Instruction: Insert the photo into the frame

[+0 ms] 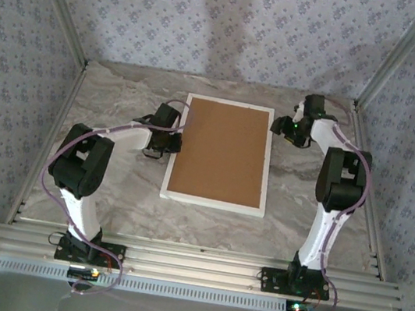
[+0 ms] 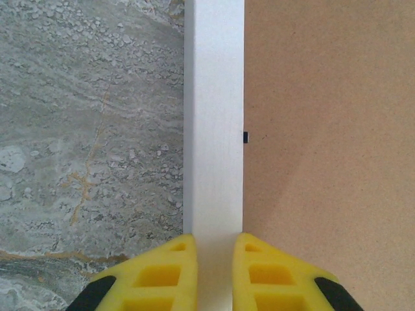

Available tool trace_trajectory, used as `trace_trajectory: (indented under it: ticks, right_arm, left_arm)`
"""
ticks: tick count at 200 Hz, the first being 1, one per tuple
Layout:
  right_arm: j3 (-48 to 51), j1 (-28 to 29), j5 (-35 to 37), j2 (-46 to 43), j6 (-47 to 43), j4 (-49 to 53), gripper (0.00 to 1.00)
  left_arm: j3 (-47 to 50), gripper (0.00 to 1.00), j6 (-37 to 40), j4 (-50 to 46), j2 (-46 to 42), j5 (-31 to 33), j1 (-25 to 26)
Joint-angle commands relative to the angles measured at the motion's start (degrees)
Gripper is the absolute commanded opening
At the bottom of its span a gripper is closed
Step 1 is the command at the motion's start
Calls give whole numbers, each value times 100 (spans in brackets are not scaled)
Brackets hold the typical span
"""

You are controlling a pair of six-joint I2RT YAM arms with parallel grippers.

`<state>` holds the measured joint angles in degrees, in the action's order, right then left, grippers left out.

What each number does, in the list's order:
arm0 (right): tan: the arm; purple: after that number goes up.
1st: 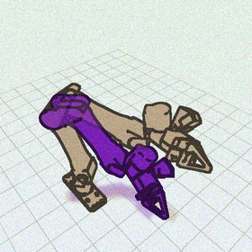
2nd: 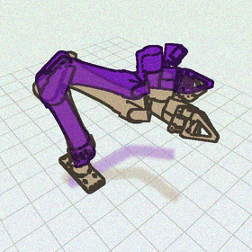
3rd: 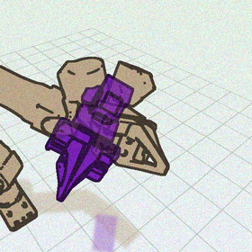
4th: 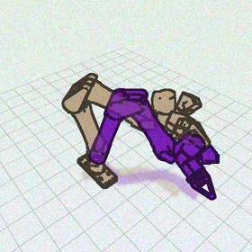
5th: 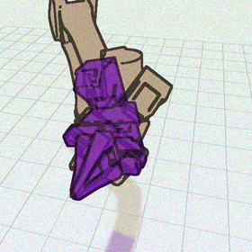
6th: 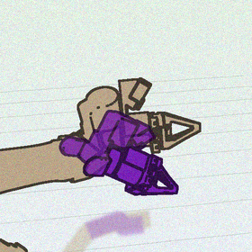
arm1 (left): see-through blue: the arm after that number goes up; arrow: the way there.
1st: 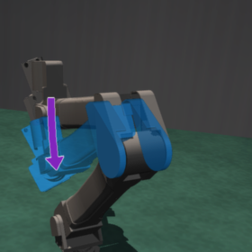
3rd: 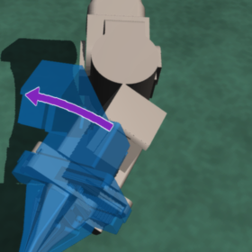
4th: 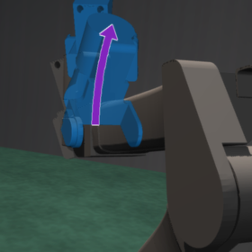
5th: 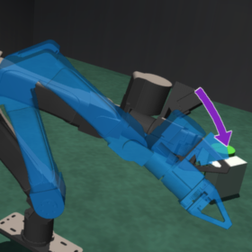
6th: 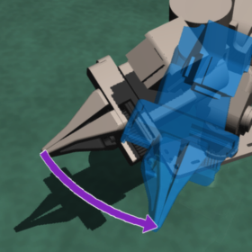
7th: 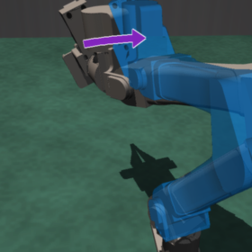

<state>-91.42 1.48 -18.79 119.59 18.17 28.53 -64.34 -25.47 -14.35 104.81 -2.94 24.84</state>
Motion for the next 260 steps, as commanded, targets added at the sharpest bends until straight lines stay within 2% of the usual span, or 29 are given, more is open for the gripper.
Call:
trace_trajectory:
  ticks: [1,35,72,200,260]
  right_arm:
    - [-626,75,164,441,-77,507,65]
    - [-1376,204,424,915,-131,1079,66]
    - [-1682,204,731,1106,-252,1288,66]
    - [-2556,204,771,1841,-378,1636,66]
    - [-2841,429,866,2156,-548,2156,67]
  left_arm:
    - [54,0,165,-494,4,55,-45]
    - [62,0,166,-468,21,12,-41]
    - [112,0,157,-422,10,6,-41]
    - [79,0,95,-376,92,-75,39]
    - [53,0,95,-374,151,-129,74]
